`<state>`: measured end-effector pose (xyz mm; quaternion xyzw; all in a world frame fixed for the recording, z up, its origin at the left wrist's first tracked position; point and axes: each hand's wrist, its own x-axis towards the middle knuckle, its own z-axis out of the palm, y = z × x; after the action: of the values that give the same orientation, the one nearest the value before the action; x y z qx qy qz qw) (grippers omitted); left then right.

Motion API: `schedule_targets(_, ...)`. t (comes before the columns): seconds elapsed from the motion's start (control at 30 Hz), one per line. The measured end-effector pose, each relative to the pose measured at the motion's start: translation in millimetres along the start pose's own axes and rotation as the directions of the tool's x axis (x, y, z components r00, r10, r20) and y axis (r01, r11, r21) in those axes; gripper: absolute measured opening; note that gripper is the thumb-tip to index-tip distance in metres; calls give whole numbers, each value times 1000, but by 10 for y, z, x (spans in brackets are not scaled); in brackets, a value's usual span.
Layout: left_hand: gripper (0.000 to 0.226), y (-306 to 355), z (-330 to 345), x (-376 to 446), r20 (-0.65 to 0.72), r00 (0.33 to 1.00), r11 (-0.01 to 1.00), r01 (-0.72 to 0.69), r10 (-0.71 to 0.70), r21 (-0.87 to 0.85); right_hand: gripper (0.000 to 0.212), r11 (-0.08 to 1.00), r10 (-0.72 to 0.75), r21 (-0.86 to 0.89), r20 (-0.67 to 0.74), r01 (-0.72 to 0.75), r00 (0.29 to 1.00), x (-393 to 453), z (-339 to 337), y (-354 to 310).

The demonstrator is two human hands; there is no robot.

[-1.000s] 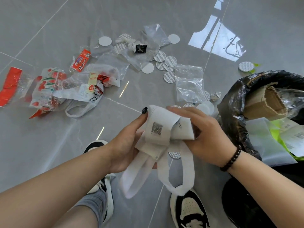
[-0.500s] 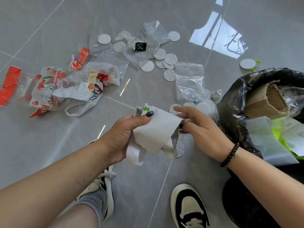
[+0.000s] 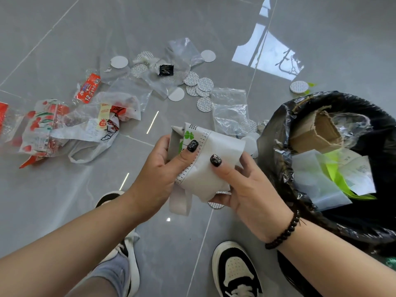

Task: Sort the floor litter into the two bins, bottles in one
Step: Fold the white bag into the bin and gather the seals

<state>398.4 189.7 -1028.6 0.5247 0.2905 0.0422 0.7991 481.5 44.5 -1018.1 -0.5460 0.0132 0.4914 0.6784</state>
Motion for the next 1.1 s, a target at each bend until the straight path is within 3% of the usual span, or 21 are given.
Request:
schedule_targets(0.13, 35, 38, 126, -80, 23, 1000, 999, 1, 0, -37, 54, 982, -146, -131, -80, 134, 986, -197, 38, -62)
schedule_targets(0.3, 33, 136, 305, -222, 56, 998, 998, -12, 15, -60, 55, 975, -210, -93, -111, 200, 971, -509, 28, -155)
schedule_targets(0.4, 33, 238, 541, -230, 168, 986, 998, -3, 14, -68, 51, 946, -316, -120, -156, 300, 936, -758, -83, -366)
schedule_targets(0.53, 32, 320, 880, -178, 348, 937, 992, -82, 43, 100, 45, 862, -452, -337, -173, 379, 875, -1182, -305, -735)
schedule_targets(0.63, 33, 392, 1110, -7, 379, 918, 921, -246, 120, 303, 45, 730, -599, -549, -226, 408, 768, -1497, -551, -1170)
schedule_targets(0.67, 39, 422, 1144, 54, 395, 905, 855, -325, 158, 404, 47, 701, -623, -599, -250, 388, 741, -1534, -621, -1315)
schedule_targets(0.73, 51, 437, 1257, 185, 510, 840, 614, -505, 187, 606, 55, 690, -589, -666, -287, 285, 756, -1512, -782, -1557)
schedule_targets(0.77, 54, 416, 1307, 222, 580, 796, 478, -583, 173, 657, 53, 714, -548, -657, -308, 243, 777, -1495, -876, -1602)
schedule_targets(0.8, 57, 360, 1368, 255, 650, 747, 363, -649, 140, 668, 37, 706, -549, -670, -314, 229, 774, -1501, -963, -1653)
schedule_targets(0.83, 58, 280, 1432, 287, 713, 695, 265, -708, 96, 654, 17, 659, -589, -735, -369, 162, 719, -1507, -986, -1687)
schedule_targets(0.87, 59, 180, 1465, 305, 756, 652, 168, -752, 53, 637, 21, 594, -625, -802, -409, 64, 665, -1519, -1024, -1676)
schedule_targets(0.9, 61, 71, 1479, 320, 783, 622, 80, -782, 26, 618, 30, 431, -645, -890, -420, -150, 638, -1509, -1060, -1644)
schedule_targets(0.97, 57, -108, 1458, 332, 803, 597, -10, -802, 5, 597, 37, 10, -579, -848, -437, -530, 688, -1342, -1178, -1546)
schedule_targets(1.0, 53, -156, 1435, 332, 801, 599, -17, -801, 7, 599, 38, -75, -530, -802, -471, -592, 705, -1214, -1236, -1483)
schedule_targets(1.1, 47, -218, 1360, 313, 805, 591, -28, -805, 40, 592, 36, -173, -531, -765, -458, -621, 713, -728, -1373, -1254)
